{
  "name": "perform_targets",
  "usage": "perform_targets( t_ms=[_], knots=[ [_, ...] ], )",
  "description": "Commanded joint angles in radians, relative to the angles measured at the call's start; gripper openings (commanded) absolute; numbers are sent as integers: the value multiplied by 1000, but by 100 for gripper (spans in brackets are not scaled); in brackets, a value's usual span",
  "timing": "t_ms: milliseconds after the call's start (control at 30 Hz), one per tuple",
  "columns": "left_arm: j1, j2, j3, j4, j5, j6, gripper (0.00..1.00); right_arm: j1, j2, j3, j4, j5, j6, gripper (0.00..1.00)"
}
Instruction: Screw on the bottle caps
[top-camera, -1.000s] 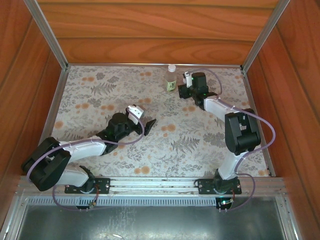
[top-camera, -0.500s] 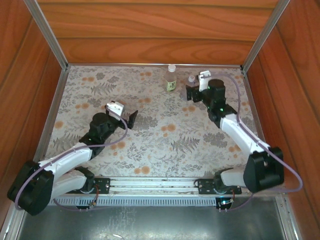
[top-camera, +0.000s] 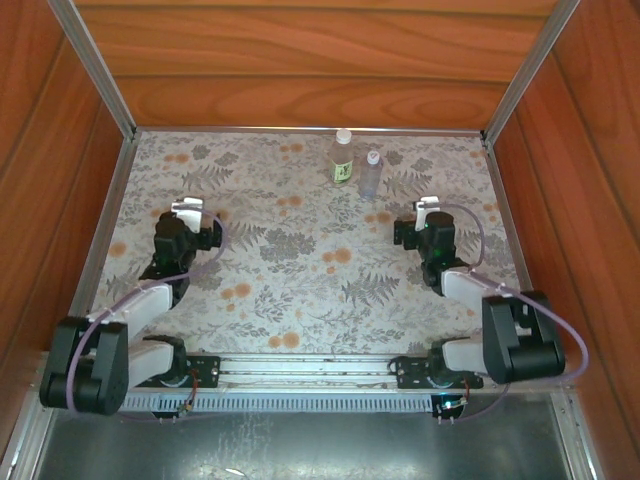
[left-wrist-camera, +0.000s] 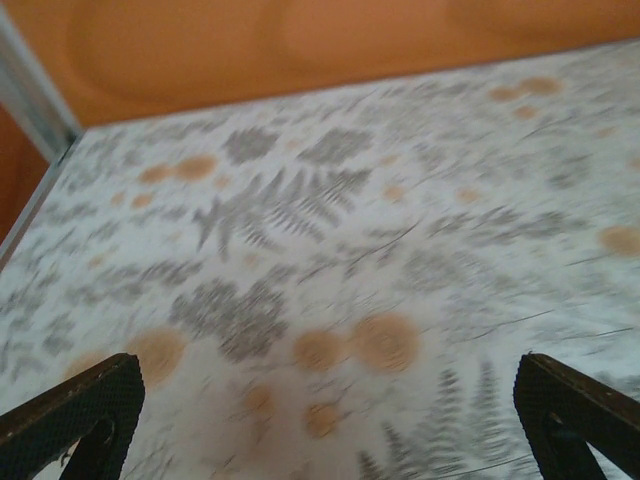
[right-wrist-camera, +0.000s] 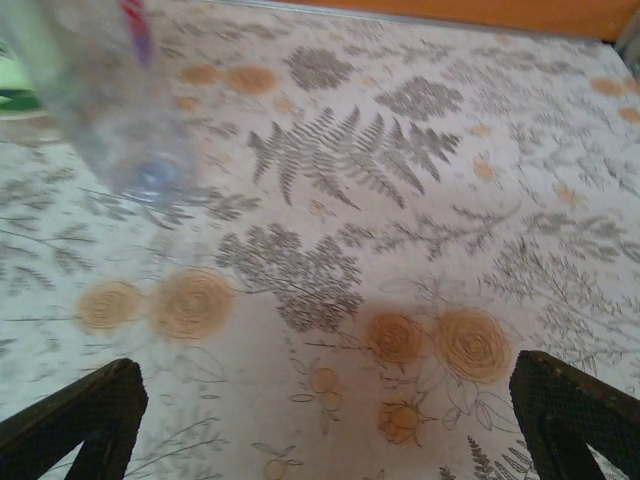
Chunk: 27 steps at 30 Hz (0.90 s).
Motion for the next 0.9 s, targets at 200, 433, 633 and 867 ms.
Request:
perform_targets(
  t_ms=[200,433,633,867],
  knots=[
    [183,218,-65,382,82,-127,100,-128,159,-5,285,-97,65,100],
    [183,408,34,423,103,-116,100,-133,191,46,217,-134,56,100],
    [165,407,70,343,60,-106,100,-133,192,48,211,-136,56,100],
    [129,397,63,340,19,-77,100,-133,192,48,211,-136,56,100]
  ],
)
